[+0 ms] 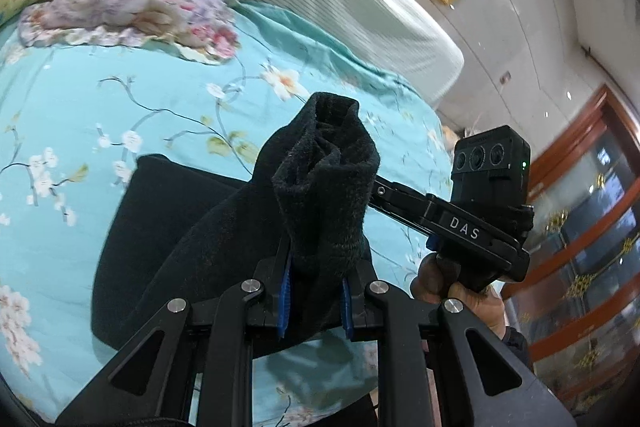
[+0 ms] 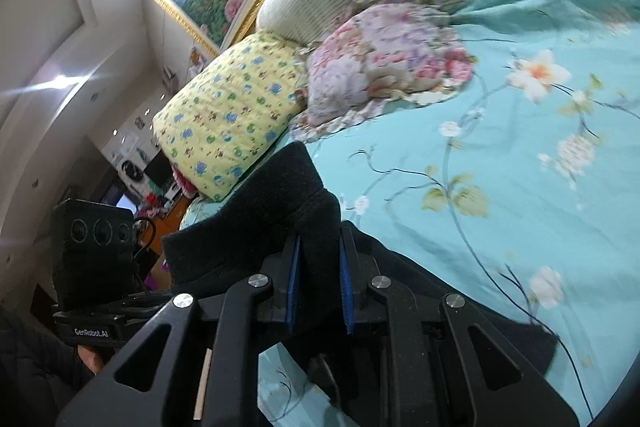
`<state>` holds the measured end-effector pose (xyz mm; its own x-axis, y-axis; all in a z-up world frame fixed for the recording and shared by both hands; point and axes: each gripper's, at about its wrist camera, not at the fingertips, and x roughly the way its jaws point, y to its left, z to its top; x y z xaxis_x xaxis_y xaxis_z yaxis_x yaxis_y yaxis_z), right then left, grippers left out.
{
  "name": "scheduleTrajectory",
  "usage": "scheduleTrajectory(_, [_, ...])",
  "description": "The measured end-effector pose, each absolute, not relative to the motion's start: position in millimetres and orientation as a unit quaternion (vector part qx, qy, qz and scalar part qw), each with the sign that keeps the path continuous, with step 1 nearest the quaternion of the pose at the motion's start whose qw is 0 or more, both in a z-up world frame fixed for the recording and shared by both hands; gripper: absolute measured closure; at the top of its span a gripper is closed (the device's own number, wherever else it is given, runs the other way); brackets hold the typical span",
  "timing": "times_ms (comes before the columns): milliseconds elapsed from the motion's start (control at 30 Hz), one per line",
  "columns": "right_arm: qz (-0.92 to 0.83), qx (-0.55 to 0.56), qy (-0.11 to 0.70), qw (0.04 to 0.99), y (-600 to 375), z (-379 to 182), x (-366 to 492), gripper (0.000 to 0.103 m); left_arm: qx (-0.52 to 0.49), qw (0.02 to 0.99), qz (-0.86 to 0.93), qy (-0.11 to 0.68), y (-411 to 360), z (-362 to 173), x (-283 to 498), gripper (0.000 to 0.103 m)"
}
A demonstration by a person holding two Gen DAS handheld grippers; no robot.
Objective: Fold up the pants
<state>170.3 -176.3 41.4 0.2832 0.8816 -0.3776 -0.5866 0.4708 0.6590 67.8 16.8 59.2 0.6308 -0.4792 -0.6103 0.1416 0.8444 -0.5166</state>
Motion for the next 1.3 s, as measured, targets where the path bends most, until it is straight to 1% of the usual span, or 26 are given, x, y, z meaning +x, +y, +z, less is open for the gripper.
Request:
scheduleTrajectory(167, [0.456,0.226,0.363,0.78,-201.3,27.6,168.2,0.084,-0.169,0.883,-0.184,0.398,-18.1,51.0,69.3,0.084])
scheduleTrajectory(533, [0.421,0.259,0.376,0.784,-237.5,-6.7,163.6,0.084,-0.135,0.874,-0.196,0.424,-51.6,30.2,79.5,0.083])
scheduleTrajectory(667, [0.408,0.262,0.383,0.786,-242.4,-14.6,162.0,0.084,-0.117,0.873,-0.202,0.429,-61.4,21.9,80.3,0.08])
scheduleTrajectory(733, [0.399,0.26,0.385,0.791,-244.3,-16.6,161.2,0.079,-0.115,0.871,-0.206,0.43,-63.4,18.9,82.1,0.079])
scheduleTrajectory(800, [0.38,0.255,0.388,0.8,-249.0,-17.9,159.1,0.078,-0.114,0.869,-0.213,0.431,-63.9,16.5,82.9,0.072])
scheduleTrajectory(833, [0.37,0.254,0.39,0.804,-251.8,-18.1,158.0,0.076,-0.114,0.869,-0.217,0.431,-64.4,15.5,82.9,0.07])
scheduleTrajectory(867, [0.365,0.255,0.392,0.805,-254.1,-18.6,157.5,0.073,-0.113,0.868,-0.226,0.428,-65.3,14.7,81.9,0.061])
scheduleTrajectory(900, [0.356,0.256,0.392,0.809,-258.2,-18.3,155.7,0.064,-0.114,0.866,-0.233,0.427,-65.7,14.0,83.1,0.049])
scheduleTrajectory(933, [0.34,0.257,0.393,0.815,-263.0,-17.6,153.5,0.05,-0.115,0.865,-0.24,0.426,-66.7,13.6,81.7,0.046])
scheduleTrajectory(967, [0.329,0.258,0.393,0.819,-266.5,-16.8,152.0,0.043,-0.117,0.863,-0.245,0.426,-67.6,12.6,80.6,0.042])
scheduleTrajectory(1000, [0.316,0.26,0.392,0.824,-271.2,-15.3,149.3,0.039,-0.117,0.863,-0.246,0.426,-68.3,12.0,80.0,0.04])
scheduleTrajectory(1100, [0.293,0.268,0.386,0.833,-283.5,-11.3,141.5,0.037,-0.115,0.86,-0.255,0.428,-70.0,10.7,77.5,0.039])
scheduleTrajectory(1133, [0.283,0.274,0.386,0.835,-288.6,-10.3,138.6,0.034,-0.118,0.859,-0.258,0.427,-69.2,10.7,77.1,0.038])
scheduleTrajectory(1200, [0.27,0.285,0.384,0.836,-296.2,-8.9,133.6,0.03,-0.131,0.854,-0.267,0.426,-64.6,11.4,76.0,0.033])
scheduleTrajectory(1267, [0.261,0.294,0.381,0.837,-301.5,-7.3,127.7,0.024,-0.146,0.85,-0.276,0.425,-58.5,12.5,75.3,0.032])
scheduleTrajectory(1300, [0.257,0.297,0.381,0.837,-302.7,-6.7,125.8,0.017,-0.151,0.848,-0.279,0.424,-55.9,13.1,74.6,0.031])
